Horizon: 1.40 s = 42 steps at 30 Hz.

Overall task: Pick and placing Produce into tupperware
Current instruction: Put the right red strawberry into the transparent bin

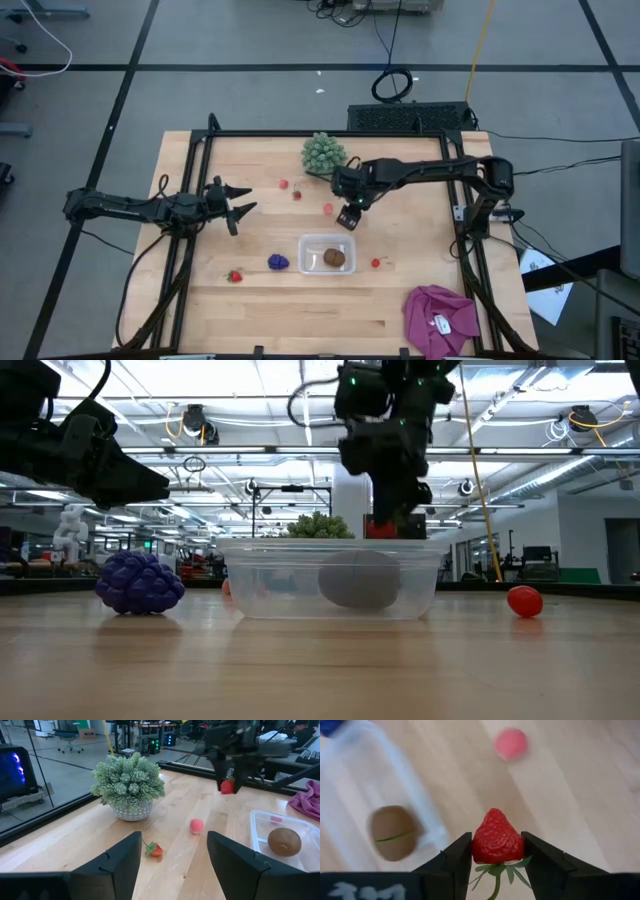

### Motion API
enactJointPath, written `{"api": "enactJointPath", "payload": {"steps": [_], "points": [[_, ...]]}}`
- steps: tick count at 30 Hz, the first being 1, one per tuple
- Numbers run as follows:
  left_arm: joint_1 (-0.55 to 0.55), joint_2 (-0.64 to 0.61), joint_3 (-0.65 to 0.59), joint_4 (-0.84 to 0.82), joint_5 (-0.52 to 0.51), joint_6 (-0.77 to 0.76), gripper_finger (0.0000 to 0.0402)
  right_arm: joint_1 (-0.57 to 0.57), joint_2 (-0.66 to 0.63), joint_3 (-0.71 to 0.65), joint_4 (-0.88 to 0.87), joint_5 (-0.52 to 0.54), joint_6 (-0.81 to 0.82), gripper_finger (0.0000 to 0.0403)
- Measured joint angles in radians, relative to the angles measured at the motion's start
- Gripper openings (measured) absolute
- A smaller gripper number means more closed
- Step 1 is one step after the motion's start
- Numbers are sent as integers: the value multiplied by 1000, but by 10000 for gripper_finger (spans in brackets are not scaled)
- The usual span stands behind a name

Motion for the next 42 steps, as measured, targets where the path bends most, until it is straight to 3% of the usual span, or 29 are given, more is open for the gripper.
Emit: {"api": "enactJointPath", "payload": {"steps": [8, 19, 27, 42], "points": [[0, 0, 0, 0, -3, 0, 230, 158, 0, 49, 114, -54, 86, 151], [0, 0, 0, 0, -7, 6, 230, 306, 0, 115, 280, -21, 92, 151], [0, 0, 0, 0, -8, 9, 230, 291, 0, 171, 267, -17, 28, 151], [0, 0, 0, 1, -27, 21, 230, 212, 36, 344, 57, -15, -69, 150]]}}
